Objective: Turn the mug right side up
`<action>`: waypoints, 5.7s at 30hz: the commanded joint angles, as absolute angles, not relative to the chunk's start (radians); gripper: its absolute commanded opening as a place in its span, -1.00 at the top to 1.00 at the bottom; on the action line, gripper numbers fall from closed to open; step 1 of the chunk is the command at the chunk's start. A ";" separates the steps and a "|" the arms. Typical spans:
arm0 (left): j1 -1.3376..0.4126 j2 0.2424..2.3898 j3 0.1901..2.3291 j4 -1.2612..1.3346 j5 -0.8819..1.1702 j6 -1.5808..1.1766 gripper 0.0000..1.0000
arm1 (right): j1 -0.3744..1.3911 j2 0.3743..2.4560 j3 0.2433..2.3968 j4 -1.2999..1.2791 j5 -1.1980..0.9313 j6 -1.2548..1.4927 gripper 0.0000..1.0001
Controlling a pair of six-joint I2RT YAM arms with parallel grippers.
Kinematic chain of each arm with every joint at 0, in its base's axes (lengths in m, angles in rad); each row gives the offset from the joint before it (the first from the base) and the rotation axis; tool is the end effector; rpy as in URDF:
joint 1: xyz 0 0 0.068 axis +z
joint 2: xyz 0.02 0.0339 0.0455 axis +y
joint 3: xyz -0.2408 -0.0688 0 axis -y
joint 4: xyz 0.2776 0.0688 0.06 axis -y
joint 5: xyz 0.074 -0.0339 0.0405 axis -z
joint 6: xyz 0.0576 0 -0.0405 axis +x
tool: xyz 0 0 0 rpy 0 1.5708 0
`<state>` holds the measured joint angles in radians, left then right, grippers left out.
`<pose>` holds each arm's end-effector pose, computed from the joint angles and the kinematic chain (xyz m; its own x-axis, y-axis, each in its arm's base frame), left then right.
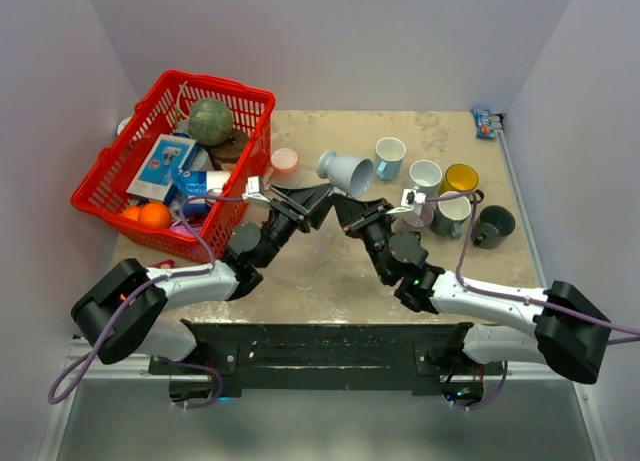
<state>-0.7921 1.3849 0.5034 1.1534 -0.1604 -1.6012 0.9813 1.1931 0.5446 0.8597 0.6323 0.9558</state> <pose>0.2344 -0.2245 0.2092 -0.6001 -0.7967 0.0722 0.1705 -0.2155 -0.9615 0.1987 0.2358 0.2427 -0.2180 0.8592 -0.4629 -0.2967 0.3936 0.8701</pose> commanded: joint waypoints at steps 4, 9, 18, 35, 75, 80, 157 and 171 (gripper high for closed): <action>-0.805 1.246 0.514 0.861 -0.129 -1.459 -0.77 | 0.969 1.014 0.708 0.358 0.787 0.804 1.00; -0.807 1.141 0.597 0.510 -0.133 -1.260 -0.90 | 0.966 0.980 0.785 0.030 0.810 0.701 1.00; -0.805 1.023 0.635 0.088 -0.233 -1.077 -0.97 | 0.904 1.064 0.882 -0.316 0.685 0.677 1.00; -0.804 0.945 0.693 -0.117 -0.324 -0.914 -0.99 | 0.687 1.407 0.972 -0.268 0.471 0.502 1.00; -0.767 1.453 1.160 -0.281 -0.594 -0.105 -0.99 | 0.612 1.229 1.032 -0.383 0.460 0.485 -0.65; -0.746 1.600 1.233 -0.298 -0.704 0.001 -0.99 | 0.612 1.126 1.012 -0.408 0.436 0.508 -0.66; -0.502 2.008 1.511 -0.267 -0.334 0.080 0.08 | 0.611 1.088 0.948 -0.410 0.359 0.603 -0.59; -0.503 2.016 1.514 -0.265 -0.340 0.038 1.00 | 0.611 1.081 0.946 -0.403 0.334 0.603 -0.58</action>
<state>-0.5045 2.0281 1.4738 -0.2710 -0.3363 0.0669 0.6144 1.0927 0.9421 -0.4332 0.3477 0.5919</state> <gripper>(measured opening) 0.201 0.796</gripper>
